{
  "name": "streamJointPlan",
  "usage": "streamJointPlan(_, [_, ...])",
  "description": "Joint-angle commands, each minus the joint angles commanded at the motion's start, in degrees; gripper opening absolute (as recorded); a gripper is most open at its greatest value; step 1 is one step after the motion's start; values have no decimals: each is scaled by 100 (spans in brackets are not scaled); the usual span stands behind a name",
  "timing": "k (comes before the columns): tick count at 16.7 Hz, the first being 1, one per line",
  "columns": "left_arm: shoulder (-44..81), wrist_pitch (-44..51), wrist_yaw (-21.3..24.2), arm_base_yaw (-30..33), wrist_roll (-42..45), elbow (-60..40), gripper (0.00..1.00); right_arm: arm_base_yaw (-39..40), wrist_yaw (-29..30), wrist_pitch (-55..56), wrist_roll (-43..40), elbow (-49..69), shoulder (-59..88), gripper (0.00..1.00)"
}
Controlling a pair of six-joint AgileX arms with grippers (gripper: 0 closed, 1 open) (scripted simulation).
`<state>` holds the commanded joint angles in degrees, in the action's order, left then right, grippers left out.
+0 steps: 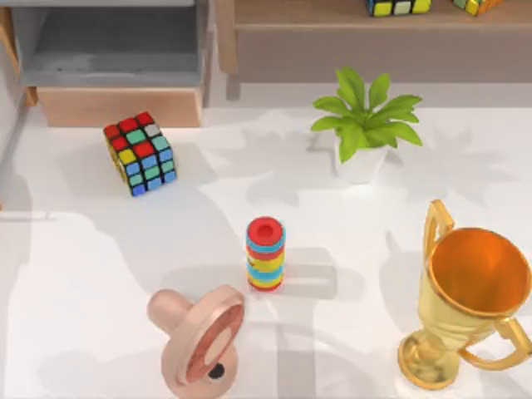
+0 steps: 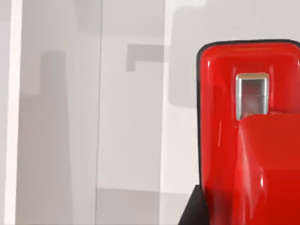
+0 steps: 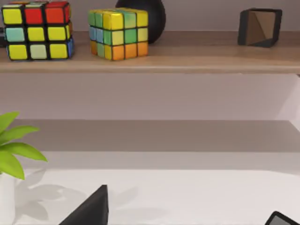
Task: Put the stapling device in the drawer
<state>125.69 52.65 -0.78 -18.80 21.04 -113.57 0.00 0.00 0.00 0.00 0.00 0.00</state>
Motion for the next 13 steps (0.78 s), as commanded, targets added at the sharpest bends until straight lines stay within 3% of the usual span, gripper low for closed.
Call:
streamJointPlan(6, [872,687,86,-25,72,-39,0,0,0,0,0,0,0,100])
streamJointPlan(13, [896,637,83,-20,80,-27,0,0,0,0,0,0,0,100])
